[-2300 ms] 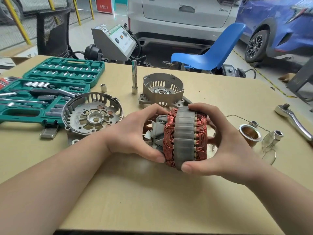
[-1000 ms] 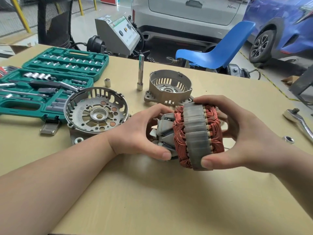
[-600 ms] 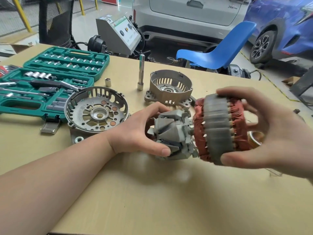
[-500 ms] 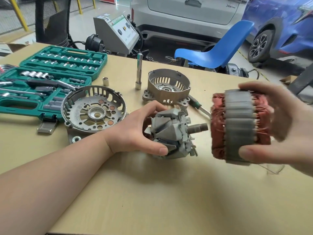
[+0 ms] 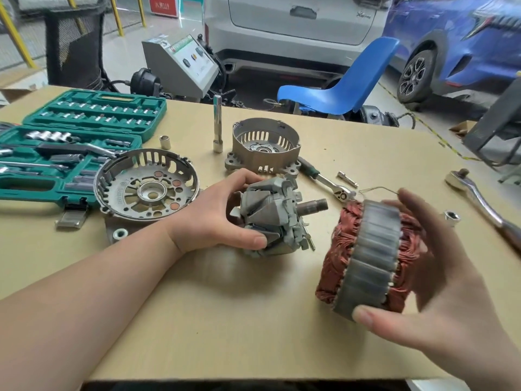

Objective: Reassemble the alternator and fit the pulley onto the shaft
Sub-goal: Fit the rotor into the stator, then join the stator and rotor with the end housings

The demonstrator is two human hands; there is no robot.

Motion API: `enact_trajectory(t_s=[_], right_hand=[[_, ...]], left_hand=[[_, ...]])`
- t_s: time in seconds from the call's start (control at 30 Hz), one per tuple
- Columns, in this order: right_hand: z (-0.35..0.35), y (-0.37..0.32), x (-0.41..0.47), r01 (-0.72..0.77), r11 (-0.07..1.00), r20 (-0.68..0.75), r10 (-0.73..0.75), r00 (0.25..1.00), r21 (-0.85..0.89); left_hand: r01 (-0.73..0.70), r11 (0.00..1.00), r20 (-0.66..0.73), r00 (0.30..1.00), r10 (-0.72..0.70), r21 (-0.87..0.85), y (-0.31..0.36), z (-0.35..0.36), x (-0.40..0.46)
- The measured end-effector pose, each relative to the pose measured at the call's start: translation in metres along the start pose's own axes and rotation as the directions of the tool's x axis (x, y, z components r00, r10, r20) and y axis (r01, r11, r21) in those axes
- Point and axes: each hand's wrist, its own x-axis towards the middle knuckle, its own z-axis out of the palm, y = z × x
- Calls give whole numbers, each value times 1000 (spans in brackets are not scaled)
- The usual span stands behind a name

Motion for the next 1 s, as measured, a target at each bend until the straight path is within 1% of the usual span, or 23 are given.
enact_trajectory(t_s=[0.07, 0.17, 0.23, 0.3, 0.37, 0.43, 0.53, 0.63, 0.67, 0.8, 0.9, 0.97, 1.0], right_hand=[[2, 6, 0, -31, 999, 12, 31, 999, -17], [2, 13, 6, -52, 999, 17, 52, 999, 16], [-2, 13, 11, -71, 997, 53, 71, 996, -11], [-9, 8, 15, -78, 994, 112, 87, 990, -81], [-16, -4, 20, -35, 971, 167, 76, 983, -238], [-20, -18, 25, 55, 903, 223, 46, 974, -426], [-25, -41, 35, 120, 785, 329, 111, 938, -607], [-23, -61, 50, 249, 588, 430, 189, 883, -770], [-20, -66, 55, 291, 530, 459, 217, 862, -796], [-4, -75, 68, 402, 367, 524, 340, 781, -839], [3, -78, 71, 472, 268, 542, 362, 758, -840], [4, -77, 70, 485, 251, 545, 351, 761, -838], [3, -76, 68, 477, 275, 548, 335, 766, -835]], left_hand=[[1, 1000, 2, 1000, -1, 2, 0, 0, -1], [9, 1000, 7, 1000, -9, -10, 1, 0, -2], [6, 1000, 12, 1000, -6, -2, 2, 0, -2], [5, 1000, 14, 1000, -5, 10, 2, 1, -3], [2, 1000, 10, 1000, -3, 16, 2, 1, -2], [-1, 1000, 11, 1000, 1, 17, 0, 1, -2], [1, 1000, 12, 1000, -1, 2, 2, 3, -1], [5, 1000, 6, 1000, -5, 11, 3, 4, -2], [7, 1000, 5, 1000, -7, 7, 2, 3, -2], [11, 1000, 10, 1000, -11, -16, 0, 2, -3], [11, 1000, 4, 1000, -11, -23, 2, 3, -3], [6, 1000, -2, 1000, -6, -23, 2, 2, -4], [1, 1000, -5, 1000, -1, -19, 1, 1, -5]])
